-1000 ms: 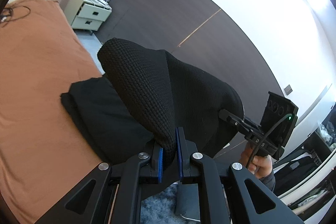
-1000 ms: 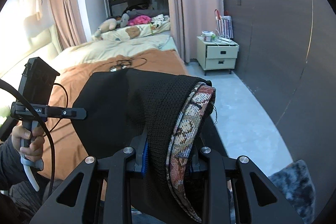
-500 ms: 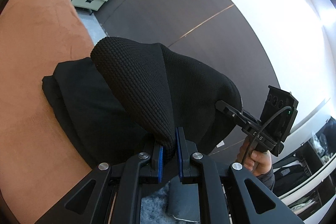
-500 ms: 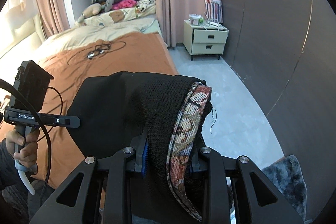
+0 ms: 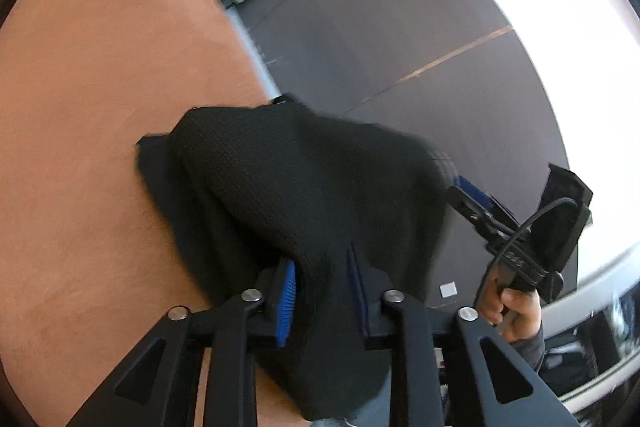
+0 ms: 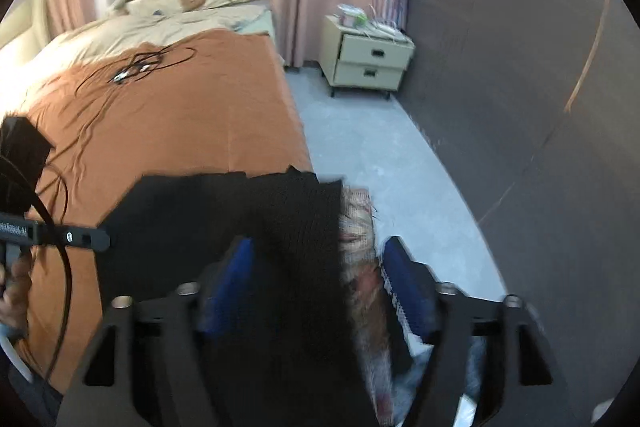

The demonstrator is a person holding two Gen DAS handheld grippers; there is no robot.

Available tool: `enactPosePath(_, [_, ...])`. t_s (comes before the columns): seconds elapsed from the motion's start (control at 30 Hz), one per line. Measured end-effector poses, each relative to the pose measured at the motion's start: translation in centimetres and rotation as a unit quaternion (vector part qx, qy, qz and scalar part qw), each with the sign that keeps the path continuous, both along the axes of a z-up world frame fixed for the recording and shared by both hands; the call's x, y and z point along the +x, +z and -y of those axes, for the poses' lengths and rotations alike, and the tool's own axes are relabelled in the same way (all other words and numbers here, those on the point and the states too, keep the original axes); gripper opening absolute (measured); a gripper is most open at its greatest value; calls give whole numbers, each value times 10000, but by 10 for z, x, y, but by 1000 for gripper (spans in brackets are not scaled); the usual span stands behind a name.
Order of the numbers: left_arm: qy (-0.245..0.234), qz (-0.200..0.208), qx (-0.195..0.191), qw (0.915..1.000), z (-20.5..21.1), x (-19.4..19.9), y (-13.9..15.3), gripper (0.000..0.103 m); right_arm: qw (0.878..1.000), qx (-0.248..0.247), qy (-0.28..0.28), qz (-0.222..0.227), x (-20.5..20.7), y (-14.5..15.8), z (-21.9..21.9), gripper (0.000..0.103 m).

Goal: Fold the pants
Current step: 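Fold the shorts in half onto the bed edge with both tools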

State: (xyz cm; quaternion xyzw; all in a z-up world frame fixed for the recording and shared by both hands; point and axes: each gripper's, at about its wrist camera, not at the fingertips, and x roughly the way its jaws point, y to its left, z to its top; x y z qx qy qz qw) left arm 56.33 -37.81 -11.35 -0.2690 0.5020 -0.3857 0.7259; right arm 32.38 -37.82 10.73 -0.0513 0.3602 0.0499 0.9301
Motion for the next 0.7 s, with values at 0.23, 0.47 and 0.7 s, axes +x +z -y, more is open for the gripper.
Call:
enactPosePath(0.23, [118, -107, -30, 9999, -12, 2, -8, 41, 9984, 466, -70, -327, 2, -13, 5, 70])
enactPosePath(0.47, [285, -29, -96, 9995, -15, 14, 3, 46, 9958, 666, -130, -621, 19, -27, 24, 70])
enactPosePath(0.7, [439, -240, -192, 9986, -11, 48, -9, 46, 9928, 1081, -211, -480, 20, -34, 36, 70])
